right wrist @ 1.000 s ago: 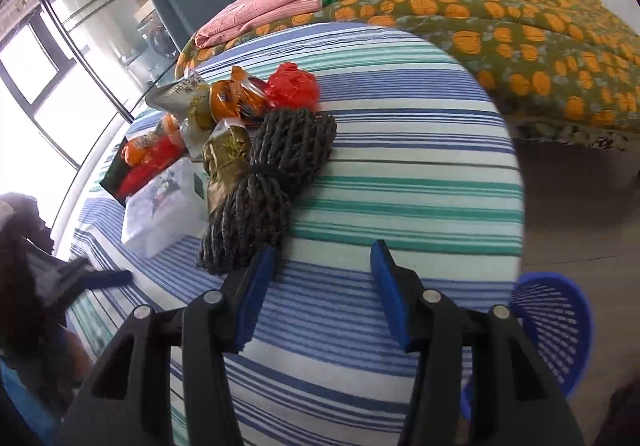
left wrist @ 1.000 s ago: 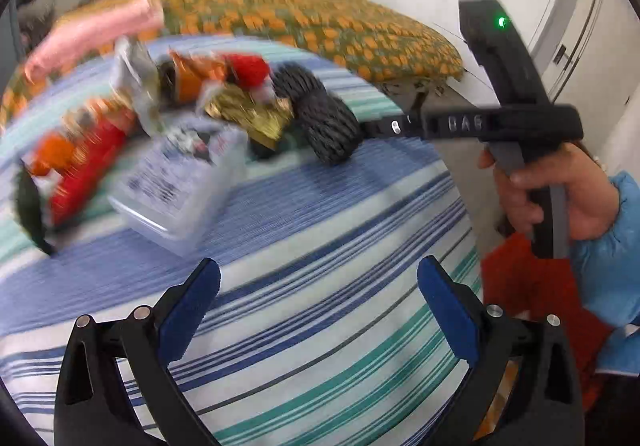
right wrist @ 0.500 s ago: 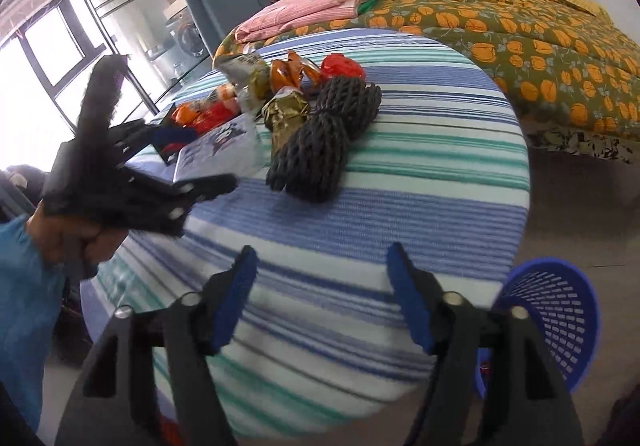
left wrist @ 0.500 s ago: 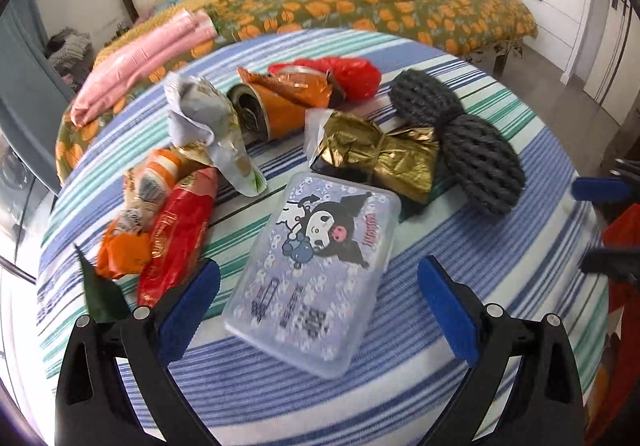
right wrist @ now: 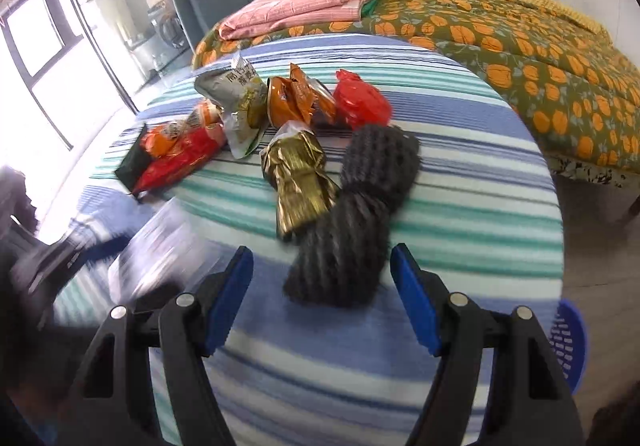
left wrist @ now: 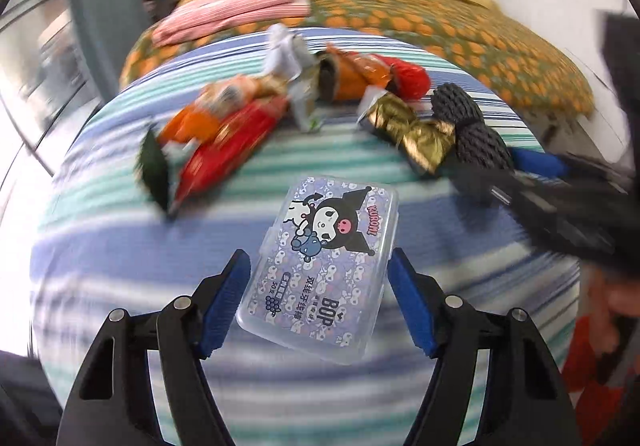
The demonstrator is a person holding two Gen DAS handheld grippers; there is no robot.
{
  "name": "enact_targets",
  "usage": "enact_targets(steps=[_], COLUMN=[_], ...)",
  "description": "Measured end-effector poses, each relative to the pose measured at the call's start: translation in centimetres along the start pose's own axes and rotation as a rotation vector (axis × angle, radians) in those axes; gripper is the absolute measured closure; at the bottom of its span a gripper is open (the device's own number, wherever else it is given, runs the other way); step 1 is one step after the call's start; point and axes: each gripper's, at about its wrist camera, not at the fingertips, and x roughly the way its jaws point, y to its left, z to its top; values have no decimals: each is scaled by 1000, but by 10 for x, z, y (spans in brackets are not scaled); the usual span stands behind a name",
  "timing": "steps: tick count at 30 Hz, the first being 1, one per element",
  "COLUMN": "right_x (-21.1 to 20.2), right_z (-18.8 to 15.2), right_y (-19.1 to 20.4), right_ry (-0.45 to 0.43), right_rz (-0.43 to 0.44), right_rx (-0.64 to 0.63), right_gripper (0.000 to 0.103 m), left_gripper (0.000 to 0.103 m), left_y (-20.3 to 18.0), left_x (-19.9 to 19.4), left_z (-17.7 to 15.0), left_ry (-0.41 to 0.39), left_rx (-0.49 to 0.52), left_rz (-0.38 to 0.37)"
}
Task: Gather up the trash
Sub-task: 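Grasp the cartoon plastic box with the left tool while the right tool grasps the black mesh net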
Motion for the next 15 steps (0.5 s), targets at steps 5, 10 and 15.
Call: enact_targets(steps=[5,10,15], right_x=[7,-16,-43], right_z=[-4,-23,-56], right_y=[-2,-14,-18], right_ry=[-9,-4,75], right_rz=[-100,-46,43], right_rx=[-28,-81,-190], right_gripper=[58,61,61], left_gripper=[29,19,10], left_y=[0,8,4], left_x=[-19,-7,1], left_z=[-24,-30,-35], left_ry=[-29,-8,2], left_rx=[-44,-68,-48], left_rz=[-2,-2,2])
